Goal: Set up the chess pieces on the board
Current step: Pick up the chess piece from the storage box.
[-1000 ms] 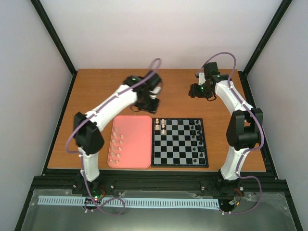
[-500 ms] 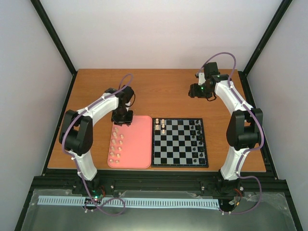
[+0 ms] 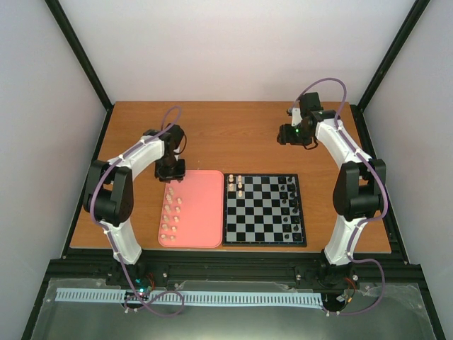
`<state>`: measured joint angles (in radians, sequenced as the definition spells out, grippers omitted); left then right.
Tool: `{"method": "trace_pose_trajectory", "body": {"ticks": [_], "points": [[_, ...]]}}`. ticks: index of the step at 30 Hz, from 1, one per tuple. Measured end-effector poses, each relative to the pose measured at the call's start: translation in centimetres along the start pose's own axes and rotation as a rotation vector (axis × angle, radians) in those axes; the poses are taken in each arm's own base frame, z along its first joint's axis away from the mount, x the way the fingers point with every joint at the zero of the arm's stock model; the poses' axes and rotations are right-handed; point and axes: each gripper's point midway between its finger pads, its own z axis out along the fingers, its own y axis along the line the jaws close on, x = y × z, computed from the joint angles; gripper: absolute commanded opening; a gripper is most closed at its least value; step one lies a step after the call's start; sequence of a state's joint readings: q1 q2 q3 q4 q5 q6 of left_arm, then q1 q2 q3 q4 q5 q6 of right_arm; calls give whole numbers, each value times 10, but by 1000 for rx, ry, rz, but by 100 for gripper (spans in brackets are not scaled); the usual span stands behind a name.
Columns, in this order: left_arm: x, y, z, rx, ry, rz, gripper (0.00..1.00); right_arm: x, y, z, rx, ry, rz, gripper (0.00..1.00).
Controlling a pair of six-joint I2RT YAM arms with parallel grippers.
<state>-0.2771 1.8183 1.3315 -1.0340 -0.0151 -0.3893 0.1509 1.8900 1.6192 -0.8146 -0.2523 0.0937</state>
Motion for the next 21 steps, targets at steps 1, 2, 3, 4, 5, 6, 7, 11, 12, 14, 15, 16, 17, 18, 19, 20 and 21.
{"method": "trace_pose_trajectory", "body": {"ticks": [1, 2, 3, 4, 5, 6, 7, 11, 12, 14, 15, 16, 17, 18, 19, 20, 21], "points": [[2, 3, 2, -4, 9, -6, 39, 0, 0, 1, 0, 2, 0, 61], [4, 5, 4, -7, 17, -9, 39, 1, -1, 2, 0, 4, 1, 61], [6, 8, 7, -11, 25, -14, 39, 1, -1, 3, 1, 8, 2, 61], [9, 9, 9, -14, 32, -15, 39, 2, -1, 4, 1, 9, 3, 61], [11, 10, 11, -17, 40, -15, 39, 2, -1, 5, 1, 10, 3, 61], [13, 11, 13, -18, 45, -15, 39, 2, -1, 5, 0, 12, 3, 61], [16, 11, 15, -21, 51, -14, 39, 2, -1, 5, -1, 13, 4, 61], [20, 13, 19, -25, 61, -14, 36, 2, -1, 5, -2, 12, 3, 61], [19, 13, 20, -25, 60, -15, 35, 2, -1, 5, -2, 12, 3, 61], [18, 13, 23, -25, 61, -15, 32, 2, -1, 6, -2, 12, 3, 61], [19, 13, 25, -26, 63, -15, 31, 3, -1, 6, -2, 13, 4, 61], [19, 13, 27, -28, 67, -15, 30, 3, -1, 6, -1, 13, 4, 61], [19, 13, 29, -30, 72, -14, 30, 3, -1, 6, -1, 15, 4, 61], [20, 13, 31, -32, 75, -14, 30, 3, -1, 6, -1, 15, 4, 61], [20, 13, 32, -34, 78, -14, 28, 3, -2, 6, -1, 15, 4, 61], [20, 13, 34, -35, 81, -14, 26, 3, -2, 6, -1, 15, 4, 61], [20, 14, 35, -37, 84, -14, 24, 3, -2, 6, -1, 15, 4, 61]]}}
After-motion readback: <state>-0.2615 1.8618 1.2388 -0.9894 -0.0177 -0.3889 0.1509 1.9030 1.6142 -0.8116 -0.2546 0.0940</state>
